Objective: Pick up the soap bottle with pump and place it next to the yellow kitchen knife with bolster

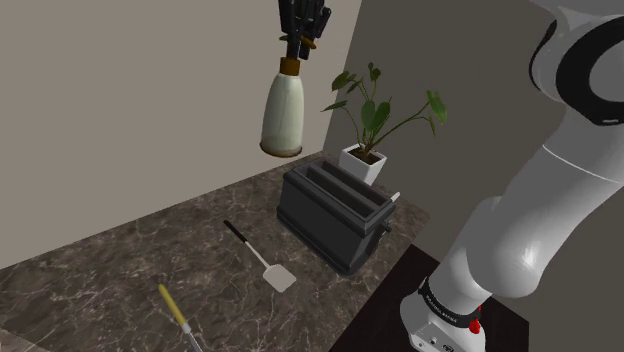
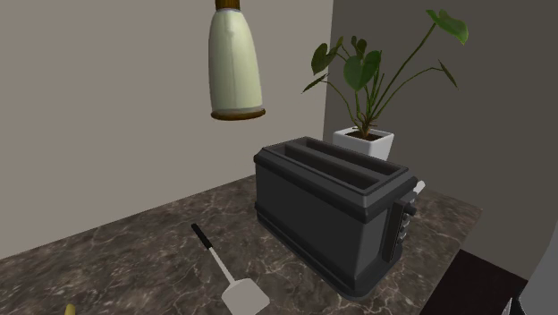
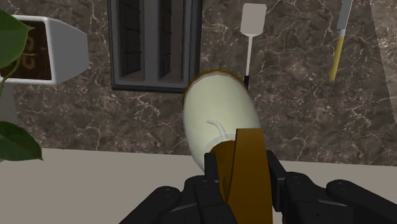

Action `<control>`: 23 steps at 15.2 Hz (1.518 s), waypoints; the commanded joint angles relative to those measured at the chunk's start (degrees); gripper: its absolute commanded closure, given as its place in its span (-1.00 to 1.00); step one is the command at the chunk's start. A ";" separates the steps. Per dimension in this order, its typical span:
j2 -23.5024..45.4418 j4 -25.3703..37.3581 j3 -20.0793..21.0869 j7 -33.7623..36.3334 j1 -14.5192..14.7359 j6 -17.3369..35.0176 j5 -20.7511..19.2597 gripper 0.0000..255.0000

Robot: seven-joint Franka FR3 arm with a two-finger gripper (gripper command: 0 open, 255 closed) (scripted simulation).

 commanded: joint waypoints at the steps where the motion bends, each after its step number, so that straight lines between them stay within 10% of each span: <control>1: -2.52 -4.41 1.31 2.63 1.20 1.99 0.32 1.00; 23: -6.24 -20.57 19.04 31.78 13.10 15.06 2.71 1.00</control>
